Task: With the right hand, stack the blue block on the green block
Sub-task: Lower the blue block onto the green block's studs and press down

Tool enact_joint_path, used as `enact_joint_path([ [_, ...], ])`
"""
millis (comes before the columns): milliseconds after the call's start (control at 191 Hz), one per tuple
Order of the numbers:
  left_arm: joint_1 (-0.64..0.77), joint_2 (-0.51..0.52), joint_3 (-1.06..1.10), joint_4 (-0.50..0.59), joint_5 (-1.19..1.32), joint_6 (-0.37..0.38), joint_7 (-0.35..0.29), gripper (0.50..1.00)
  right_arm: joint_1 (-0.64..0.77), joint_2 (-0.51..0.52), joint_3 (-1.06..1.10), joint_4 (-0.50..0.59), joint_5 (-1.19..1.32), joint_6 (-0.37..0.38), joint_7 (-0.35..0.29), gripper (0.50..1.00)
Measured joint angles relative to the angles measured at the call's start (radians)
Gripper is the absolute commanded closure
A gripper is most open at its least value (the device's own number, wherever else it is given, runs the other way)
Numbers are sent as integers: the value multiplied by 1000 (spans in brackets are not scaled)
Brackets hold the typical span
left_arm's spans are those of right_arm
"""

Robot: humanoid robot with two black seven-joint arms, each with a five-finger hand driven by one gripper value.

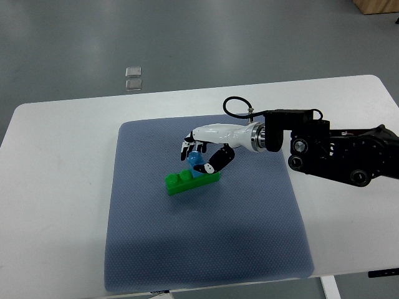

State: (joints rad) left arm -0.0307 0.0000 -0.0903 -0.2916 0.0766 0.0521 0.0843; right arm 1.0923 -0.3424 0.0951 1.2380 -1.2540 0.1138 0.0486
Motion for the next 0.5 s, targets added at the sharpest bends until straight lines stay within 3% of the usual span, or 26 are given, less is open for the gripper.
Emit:
enact_joint_path([
  [502, 0, 0, 1, 0, 0, 0, 0, 500, -15, -5, 0, -8, -8, -13, 14, 906],
])
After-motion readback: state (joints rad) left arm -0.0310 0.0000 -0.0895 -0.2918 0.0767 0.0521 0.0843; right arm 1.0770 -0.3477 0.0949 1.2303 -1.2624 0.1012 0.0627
